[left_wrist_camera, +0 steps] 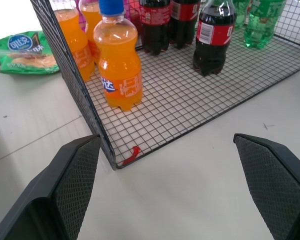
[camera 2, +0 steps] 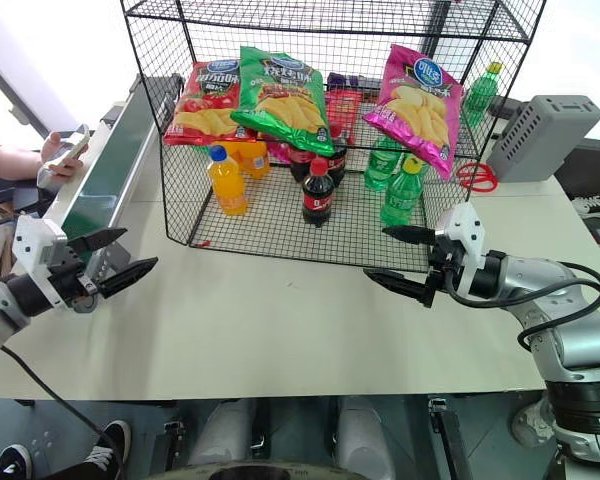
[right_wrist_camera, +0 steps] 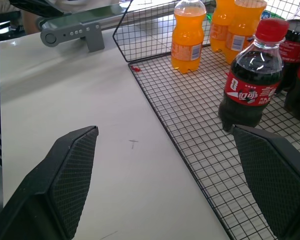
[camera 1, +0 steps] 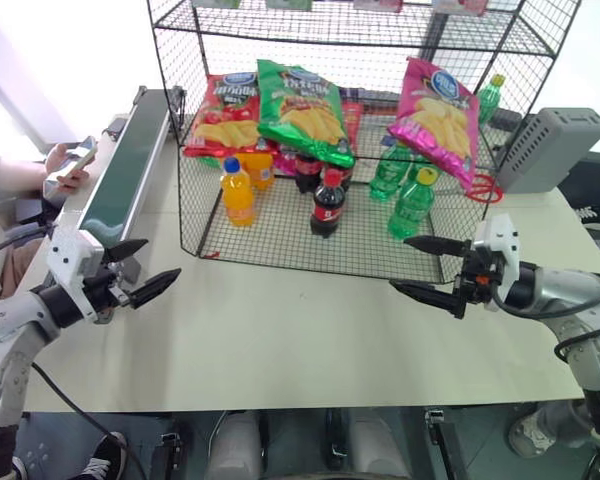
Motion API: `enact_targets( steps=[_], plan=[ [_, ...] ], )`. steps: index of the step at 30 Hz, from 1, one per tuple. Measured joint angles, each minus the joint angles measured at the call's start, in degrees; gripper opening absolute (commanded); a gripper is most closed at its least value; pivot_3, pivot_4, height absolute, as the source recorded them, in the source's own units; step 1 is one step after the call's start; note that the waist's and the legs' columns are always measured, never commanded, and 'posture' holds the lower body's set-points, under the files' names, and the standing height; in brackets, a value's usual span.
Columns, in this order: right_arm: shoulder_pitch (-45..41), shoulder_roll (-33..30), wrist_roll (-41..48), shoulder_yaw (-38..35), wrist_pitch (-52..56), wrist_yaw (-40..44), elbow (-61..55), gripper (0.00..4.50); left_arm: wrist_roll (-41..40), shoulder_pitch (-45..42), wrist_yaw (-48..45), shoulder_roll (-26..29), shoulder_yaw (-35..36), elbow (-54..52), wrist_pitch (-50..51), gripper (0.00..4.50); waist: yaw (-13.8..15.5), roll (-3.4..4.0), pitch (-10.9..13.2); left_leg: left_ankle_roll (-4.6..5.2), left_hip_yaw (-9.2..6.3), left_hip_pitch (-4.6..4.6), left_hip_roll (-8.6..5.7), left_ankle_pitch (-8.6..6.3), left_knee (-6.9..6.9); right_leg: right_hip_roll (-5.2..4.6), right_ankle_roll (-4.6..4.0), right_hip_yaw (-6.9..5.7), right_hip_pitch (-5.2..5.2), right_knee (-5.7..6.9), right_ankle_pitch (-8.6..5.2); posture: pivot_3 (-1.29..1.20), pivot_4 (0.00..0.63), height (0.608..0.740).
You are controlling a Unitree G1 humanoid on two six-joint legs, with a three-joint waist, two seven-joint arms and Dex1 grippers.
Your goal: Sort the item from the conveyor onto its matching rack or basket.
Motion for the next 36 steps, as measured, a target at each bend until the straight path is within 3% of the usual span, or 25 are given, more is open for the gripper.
enact_targets(
  steps=[36],
  plan=[
    [-1.6,0.6,-4.2,0.1,-2.3,0.2,1.8,4.43,2.2,-0.9,-1.7,-0.4,-0.8,2.0,-2.8,4.50,0.0,0.00,0.0,0.00,0.02,0.00,0.00,0.00,0.00,0.00,0.01,0.00,0.00,0.02,0.00,0.00,0.150,0.740]
  ],
)
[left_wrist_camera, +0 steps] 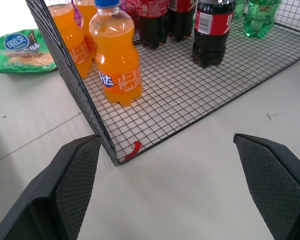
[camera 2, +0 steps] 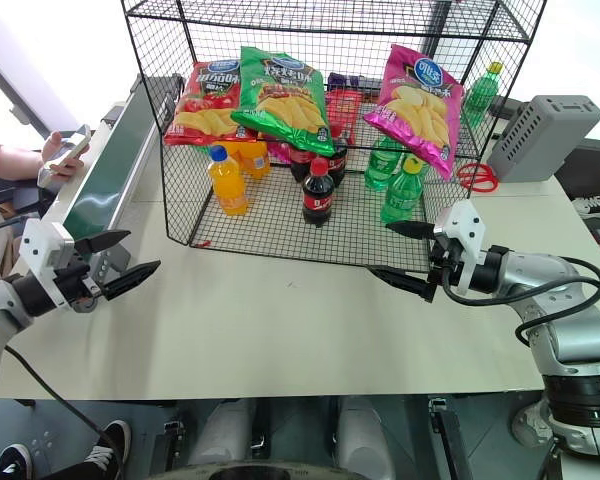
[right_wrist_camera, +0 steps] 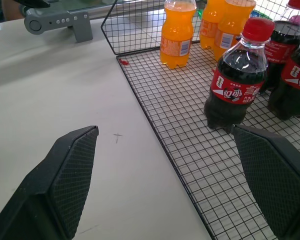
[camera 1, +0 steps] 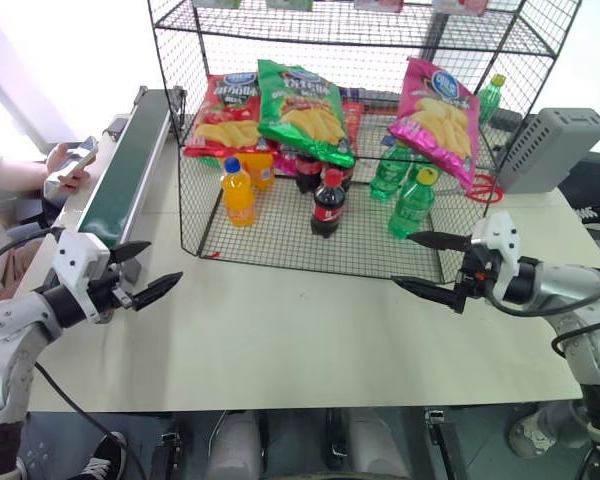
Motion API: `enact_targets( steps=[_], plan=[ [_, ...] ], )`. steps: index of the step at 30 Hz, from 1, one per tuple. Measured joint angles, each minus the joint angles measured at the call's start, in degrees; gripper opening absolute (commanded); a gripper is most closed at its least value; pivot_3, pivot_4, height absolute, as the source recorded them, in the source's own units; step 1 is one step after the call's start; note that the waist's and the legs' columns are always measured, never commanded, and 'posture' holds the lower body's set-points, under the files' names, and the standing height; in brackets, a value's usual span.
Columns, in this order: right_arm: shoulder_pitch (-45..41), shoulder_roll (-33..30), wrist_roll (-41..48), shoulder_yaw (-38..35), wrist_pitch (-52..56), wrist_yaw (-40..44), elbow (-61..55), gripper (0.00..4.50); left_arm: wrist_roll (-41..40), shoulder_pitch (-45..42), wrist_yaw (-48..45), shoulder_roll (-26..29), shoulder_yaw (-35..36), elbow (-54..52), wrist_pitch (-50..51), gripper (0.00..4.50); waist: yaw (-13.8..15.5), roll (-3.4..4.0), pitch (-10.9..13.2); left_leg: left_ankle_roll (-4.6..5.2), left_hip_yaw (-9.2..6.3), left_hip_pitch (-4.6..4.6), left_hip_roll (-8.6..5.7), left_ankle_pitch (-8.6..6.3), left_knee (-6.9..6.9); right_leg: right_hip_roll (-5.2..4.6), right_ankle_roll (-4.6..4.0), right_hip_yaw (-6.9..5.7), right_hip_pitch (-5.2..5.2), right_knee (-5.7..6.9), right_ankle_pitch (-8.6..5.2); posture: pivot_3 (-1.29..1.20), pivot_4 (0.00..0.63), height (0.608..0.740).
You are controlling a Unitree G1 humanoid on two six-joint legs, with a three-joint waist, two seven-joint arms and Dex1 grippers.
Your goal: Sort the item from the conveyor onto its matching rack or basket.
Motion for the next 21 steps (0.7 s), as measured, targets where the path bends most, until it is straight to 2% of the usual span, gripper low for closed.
enact_targets(
  steps=[21],
  plan=[
    [-0.6,0.5,-0.7,1.5,-0.6,0.6,1.0,4.43,0.5,0.2,0.2,0.0,0.0,0.1,0.0,4.50,0.0,0.00,0.0,0.00,0.00,0.01,0.00,0.00,0.00,0.00,0.00,0.00,0.00,0.02,0.00,0.00,0.150,0.740]
  ],
)
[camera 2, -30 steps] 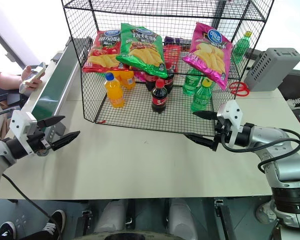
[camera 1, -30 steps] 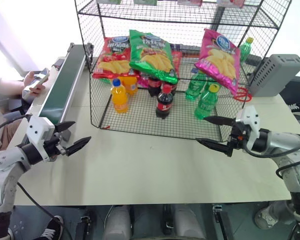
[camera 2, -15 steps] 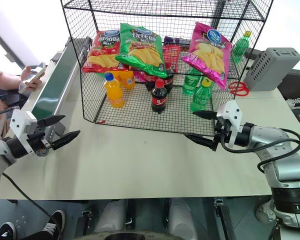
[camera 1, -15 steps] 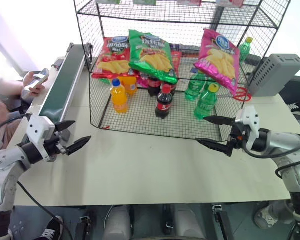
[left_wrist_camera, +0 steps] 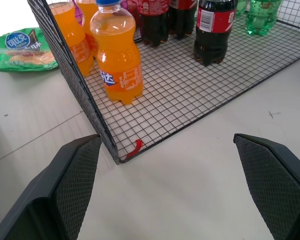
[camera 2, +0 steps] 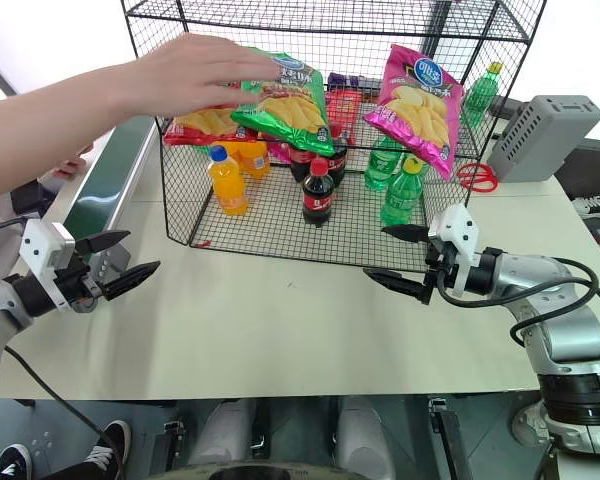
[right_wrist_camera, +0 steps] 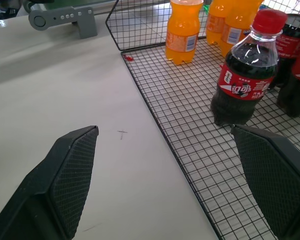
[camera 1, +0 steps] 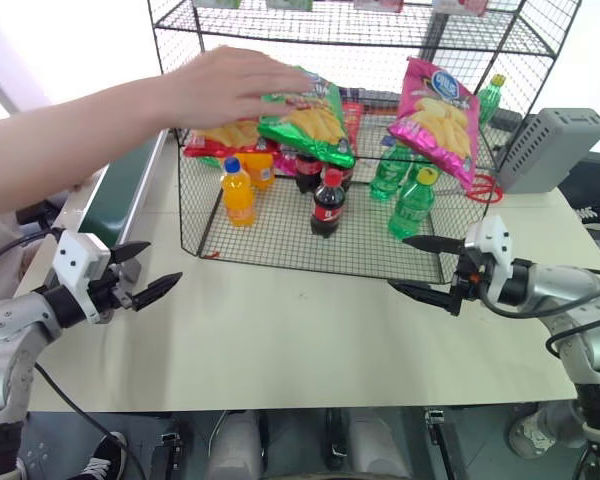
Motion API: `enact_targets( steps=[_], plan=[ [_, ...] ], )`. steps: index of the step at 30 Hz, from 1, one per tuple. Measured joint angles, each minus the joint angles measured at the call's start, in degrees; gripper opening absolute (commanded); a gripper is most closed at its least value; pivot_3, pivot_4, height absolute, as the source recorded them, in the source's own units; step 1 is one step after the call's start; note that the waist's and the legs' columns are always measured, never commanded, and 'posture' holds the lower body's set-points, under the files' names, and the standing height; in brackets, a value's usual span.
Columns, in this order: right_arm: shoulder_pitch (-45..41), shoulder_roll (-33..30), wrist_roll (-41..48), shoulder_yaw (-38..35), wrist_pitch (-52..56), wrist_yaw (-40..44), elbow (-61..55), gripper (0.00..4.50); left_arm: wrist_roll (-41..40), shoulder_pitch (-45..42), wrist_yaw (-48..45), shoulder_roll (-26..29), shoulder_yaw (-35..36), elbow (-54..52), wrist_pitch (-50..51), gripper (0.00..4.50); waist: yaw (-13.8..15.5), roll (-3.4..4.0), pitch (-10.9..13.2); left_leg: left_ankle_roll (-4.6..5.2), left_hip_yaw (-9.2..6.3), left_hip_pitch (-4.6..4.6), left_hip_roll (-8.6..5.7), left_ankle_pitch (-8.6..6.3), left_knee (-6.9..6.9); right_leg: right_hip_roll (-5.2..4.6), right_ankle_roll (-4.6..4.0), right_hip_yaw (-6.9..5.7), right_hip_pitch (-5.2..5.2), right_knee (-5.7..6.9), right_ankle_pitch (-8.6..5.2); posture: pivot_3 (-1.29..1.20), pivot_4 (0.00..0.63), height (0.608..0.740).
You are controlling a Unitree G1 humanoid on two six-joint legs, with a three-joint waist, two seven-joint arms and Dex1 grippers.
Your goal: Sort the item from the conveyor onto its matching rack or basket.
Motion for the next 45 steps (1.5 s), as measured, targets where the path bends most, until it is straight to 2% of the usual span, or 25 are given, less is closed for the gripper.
enact_targets(
  steps=[14,21,45],
  plan=[
    [-0.4,0.2,0.1,0.2,0.1,0.0,0.0,4.43,0.0,0.4,-0.1,0.2,0.0,-0.3,0.1,4.50,0.0,0.00,0.0,0.00,0.00,0.01,0.00,0.00,0.00,0.00,0.00,0.00,0.00,0.01,0.00,0.00,0.150,0.740],
    [0.0,1.0,-0.1,0.7,-1.3,0.6,0.4,4.43,1.3,-3.4,1.4,-0.4,-0.5,0.5,-1.0,4.50,0.0,0.00,0.0,0.00,0.01,0.01,-0.01,0.00,0.02,-0.01,0.01,0.00,0.02,0.03,0.01,0.00,0.150,0.740],
    [-4.7,0.9,-3.4,2.4,-4.5,4.9,6.9,4.43,1.5,-1.7,0.8,-3.5,-1.7,-0.2,-3.8,4.50,0.0,0.00,0.0,0.00,0.01,0.05,0.00,0.00,0.02,0.01,0.00,0.00,0.02,0.06,0.01,0.00,0.150,0.740]
  ],
)
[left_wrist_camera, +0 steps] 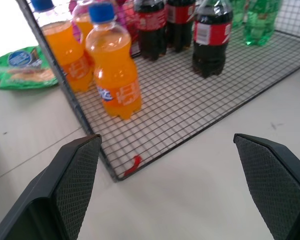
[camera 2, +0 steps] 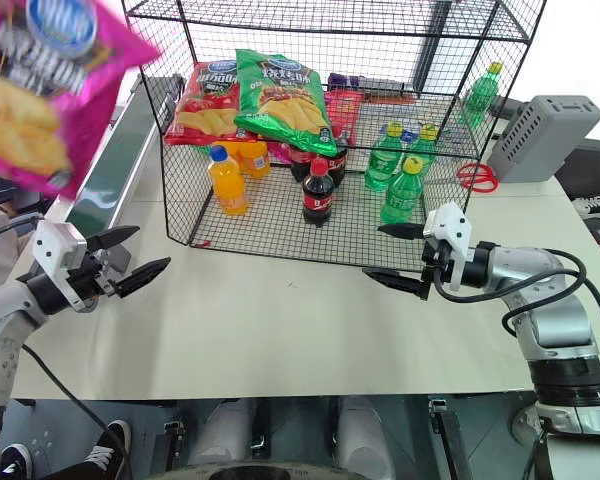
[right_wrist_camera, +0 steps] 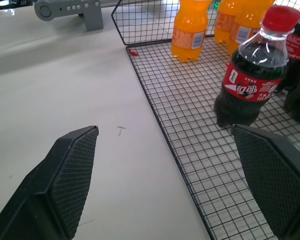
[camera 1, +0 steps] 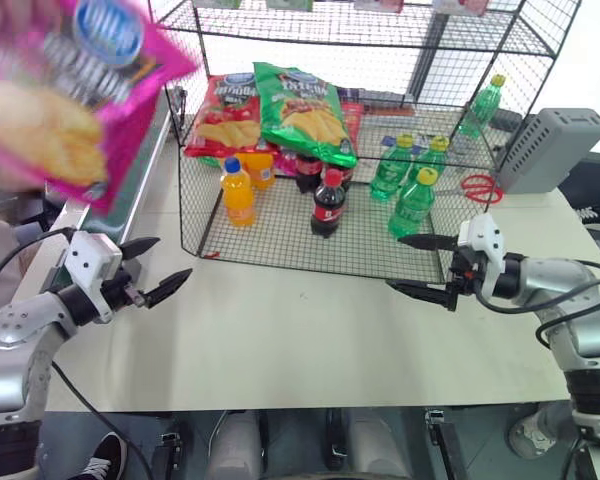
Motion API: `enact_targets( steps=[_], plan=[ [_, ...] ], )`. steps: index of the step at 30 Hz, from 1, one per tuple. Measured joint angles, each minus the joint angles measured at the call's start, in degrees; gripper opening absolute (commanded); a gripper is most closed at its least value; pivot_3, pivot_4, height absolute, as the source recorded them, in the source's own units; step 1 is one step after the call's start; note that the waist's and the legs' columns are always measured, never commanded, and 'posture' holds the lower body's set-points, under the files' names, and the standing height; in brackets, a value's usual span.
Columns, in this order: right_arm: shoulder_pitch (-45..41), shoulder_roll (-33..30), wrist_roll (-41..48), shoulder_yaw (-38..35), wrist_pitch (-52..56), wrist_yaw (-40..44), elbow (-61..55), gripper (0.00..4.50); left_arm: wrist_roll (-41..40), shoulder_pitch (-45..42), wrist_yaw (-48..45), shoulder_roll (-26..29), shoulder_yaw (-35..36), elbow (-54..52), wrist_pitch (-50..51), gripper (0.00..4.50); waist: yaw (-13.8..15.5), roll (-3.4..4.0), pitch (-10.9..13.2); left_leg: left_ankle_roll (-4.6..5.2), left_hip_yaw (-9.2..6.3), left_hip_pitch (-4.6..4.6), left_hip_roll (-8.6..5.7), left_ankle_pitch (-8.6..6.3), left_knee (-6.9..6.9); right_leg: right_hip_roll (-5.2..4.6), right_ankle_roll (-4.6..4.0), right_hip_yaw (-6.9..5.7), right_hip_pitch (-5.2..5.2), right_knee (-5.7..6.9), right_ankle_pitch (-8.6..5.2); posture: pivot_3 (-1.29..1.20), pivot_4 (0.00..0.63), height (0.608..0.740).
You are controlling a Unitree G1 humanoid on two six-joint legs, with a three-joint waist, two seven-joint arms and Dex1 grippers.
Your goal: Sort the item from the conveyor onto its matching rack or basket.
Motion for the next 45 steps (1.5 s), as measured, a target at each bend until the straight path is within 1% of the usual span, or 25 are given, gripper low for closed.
enact_targets(
  steps=[13,17,20,23,25,36,42,45],
  plan=[
    [-1.0,0.0,-0.1,0.7,0.2,0.3,0.3,4.43,0.0,0.9,1.7,0.2,0.2,-0.3,0.7,4.50,0.0,0.00,0.0,0.00,0.00,0.00,0.00,0.00,0.00,-0.01,0.00,0.00,0.00,0.00,0.00,0.00,0.150,0.740],
    [-1.0,0.0,-0.1,0.7,0.2,0.3,0.3,4.43,0.9,0.6,3.5,2.1,0.2,-0.4,3.9,4.50,0.0,0.00,0.0,0.00,0.00,0.00,0.00,0.00,0.00,-0.01,0.00,0.00,0.00,0.00,0.00,0.00,0.150,0.740],
    [-1.0,0.1,-0.1,0.7,0.1,0.1,0.3,4.43,0.1,0.1,5.5,2.7,0.2,-1.2,8.5,4.50,0.0,0.00,0.0,0.00,0.00,0.00,0.00,0.00,0.00,-0.01,0.00,0.00,0.00,0.00,0.00,0.00,0.150,0.740],
    [-1.0,0.3,-0.1,0.8,0.1,0.0,0.3,4.43,-4.2,-0.3,3.6,2.7,1.1,-1.4,11.6,4.50,0.0,0.00,0.0,0.00,0.00,0.00,0.01,0.00,0.00,-0.01,0.00,0.00,0.00,0.01,0.00,0.00,0.150,0.740],
    [-1.0,0.4,-0.1,0.8,0.1,0.0,0.3,4.43,-5.2,-0.3,3.1,2.8,1.9,-1.7,11.7,4.50,0.0,0.00,0.0,0.00,0.00,0.00,0.00,0.00,0.00,0.00,0.00,0.00,0.00,0.01,0.00,0.00,0.150,0.740],
    [-1.1,1.0,-1.0,1.9,-0.3,0.1,0.3,4.43,-3.9,1.1,2.3,3.9,2.0,-2.1,10.0,4.50,0.0,0.00,0.0,0.00,0.00,0.00,0.00,0.00,0.00,-0.01,0.00,0.00,0.00,0.01,0.00,0.00,0.150,0.740],
    [-1.2,1.2,-1.1,2.2,-0.6,0.3,0.4,4.43,-6.6,2.2,1.0,4.3,3.5,-2.1,13.1,4.50,0.0,0.00,0.0,0.00,-0.01,0.00,0.01,0.00,0.00,0.00,0.00,0.00,0.00,0.01,0.00,0.00,0.150,0.740],
    [-1.6,1.8,-1.1,2.4,-0.6,0.3,0.4,4.43,-6.5,2.2,0.8,4.9,4.1,-2.1,12.7,4.50,0.0,0.00,0.0,0.00,0.00,0.01,0.00,0.00,0.00,-0.01,0.00,0.00,0.00,0.01,0.00,0.00,0.150,0.740]
  ],
)
